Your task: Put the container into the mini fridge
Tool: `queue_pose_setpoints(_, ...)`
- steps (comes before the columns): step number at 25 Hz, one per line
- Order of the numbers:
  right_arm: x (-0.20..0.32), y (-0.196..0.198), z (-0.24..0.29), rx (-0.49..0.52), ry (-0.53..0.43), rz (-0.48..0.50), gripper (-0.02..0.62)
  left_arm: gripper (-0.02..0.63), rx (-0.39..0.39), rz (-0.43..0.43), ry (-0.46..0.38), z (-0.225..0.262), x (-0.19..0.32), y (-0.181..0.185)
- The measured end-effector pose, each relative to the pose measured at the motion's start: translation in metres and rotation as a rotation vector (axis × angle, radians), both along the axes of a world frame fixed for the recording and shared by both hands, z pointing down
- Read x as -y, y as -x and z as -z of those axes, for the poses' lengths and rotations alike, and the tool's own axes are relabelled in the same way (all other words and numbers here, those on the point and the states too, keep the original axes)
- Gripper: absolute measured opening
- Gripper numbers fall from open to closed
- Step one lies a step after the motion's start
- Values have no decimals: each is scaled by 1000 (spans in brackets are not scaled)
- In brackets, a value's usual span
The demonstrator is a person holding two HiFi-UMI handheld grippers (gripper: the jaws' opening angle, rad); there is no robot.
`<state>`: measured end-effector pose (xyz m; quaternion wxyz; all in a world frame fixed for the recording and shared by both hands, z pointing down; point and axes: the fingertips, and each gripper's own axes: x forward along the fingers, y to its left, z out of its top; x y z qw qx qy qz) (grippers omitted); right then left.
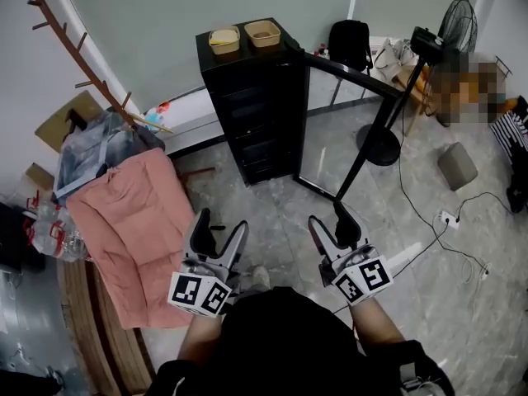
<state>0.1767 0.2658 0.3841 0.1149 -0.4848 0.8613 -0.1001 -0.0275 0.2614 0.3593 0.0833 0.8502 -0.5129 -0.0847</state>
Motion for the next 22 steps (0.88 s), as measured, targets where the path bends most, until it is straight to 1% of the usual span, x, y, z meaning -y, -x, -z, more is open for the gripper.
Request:
queue_pose_setpoints(4,22,3,-1,27,10,-1,282,391,-3,31,6,-5,17,17)
queue_pose_setpoints(7,40,9,-2,20,10,5,281,391,-18,34,9,-10,37,24)
queue_pose_setpoints(9,58,15,-2,15,14,14,281,391,-17,28,2,-9,54,27)
queue_pose_setpoints(14,104,35,1,2,2,15,279,392,16,4,-24,-7,105,42)
queue_pose_setpoints(22,181,64,17,35,-28,-17,264,391,21,-23,-46,6,185,80)
